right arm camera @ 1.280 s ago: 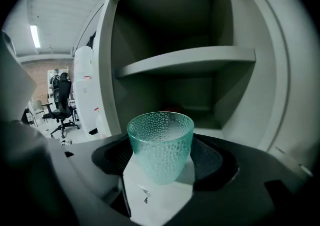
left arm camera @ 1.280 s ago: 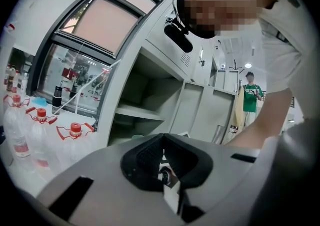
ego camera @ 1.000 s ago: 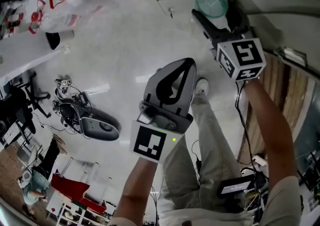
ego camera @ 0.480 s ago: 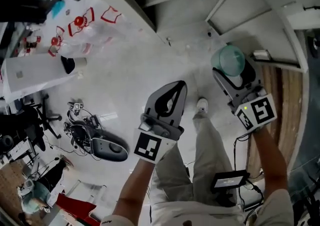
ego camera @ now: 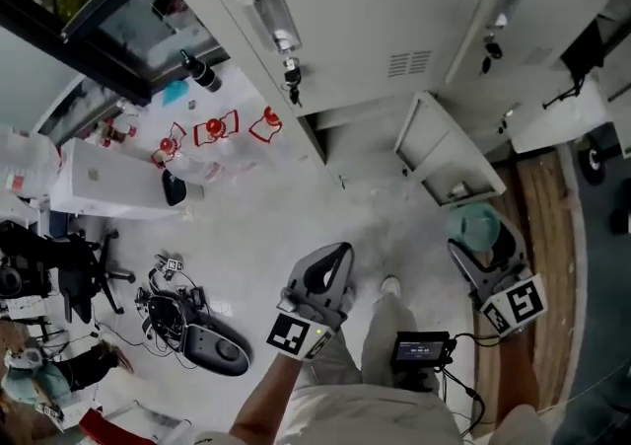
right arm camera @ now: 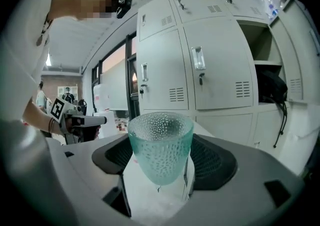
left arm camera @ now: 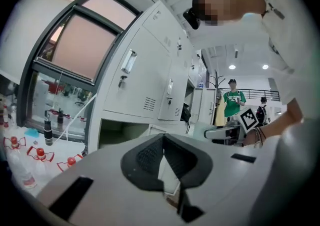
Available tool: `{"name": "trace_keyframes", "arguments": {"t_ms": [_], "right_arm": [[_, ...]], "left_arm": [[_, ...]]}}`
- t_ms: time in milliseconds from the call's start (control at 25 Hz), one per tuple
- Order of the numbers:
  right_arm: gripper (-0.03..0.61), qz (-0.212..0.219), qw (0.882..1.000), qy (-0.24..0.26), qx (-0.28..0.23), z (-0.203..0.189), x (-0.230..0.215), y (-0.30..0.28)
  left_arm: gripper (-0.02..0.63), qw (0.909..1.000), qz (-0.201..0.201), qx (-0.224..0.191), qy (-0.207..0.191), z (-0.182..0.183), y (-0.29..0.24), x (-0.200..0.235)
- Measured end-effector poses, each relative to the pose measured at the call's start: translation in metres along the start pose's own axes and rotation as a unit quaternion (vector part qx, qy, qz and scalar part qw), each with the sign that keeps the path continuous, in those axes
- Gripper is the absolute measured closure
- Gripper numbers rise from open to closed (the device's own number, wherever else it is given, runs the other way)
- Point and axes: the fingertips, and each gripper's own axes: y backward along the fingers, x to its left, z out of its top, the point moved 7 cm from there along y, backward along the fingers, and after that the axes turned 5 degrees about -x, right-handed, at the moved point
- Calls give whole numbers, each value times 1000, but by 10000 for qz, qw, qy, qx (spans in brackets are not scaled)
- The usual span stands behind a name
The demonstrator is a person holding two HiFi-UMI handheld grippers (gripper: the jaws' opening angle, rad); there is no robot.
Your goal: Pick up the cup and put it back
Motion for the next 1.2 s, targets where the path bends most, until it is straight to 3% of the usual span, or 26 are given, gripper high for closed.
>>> {"name": "trace_keyframes", "arguments": {"t_ms": [320, 560, 920, 1200], "right_arm": [[230, 11, 10000, -24, -74, 85, 23, 64], [230, 105, 9998, -183, -69, 131, 39, 86], [230, 813, 9964, -213, -48, 149, 75, 79], [230, 1363, 9906, -57, -59, 153, 115, 72]], "left_arm": [[606, 9992, -1, -161, -367, 87, 18, -39], [606, 9992, 267, -248, -188, 121, 47, -65], [606, 9934, 943, -543, -350, 141, 83, -81], [606, 9907, 1076, -758, -353, 160, 93, -101]]}}
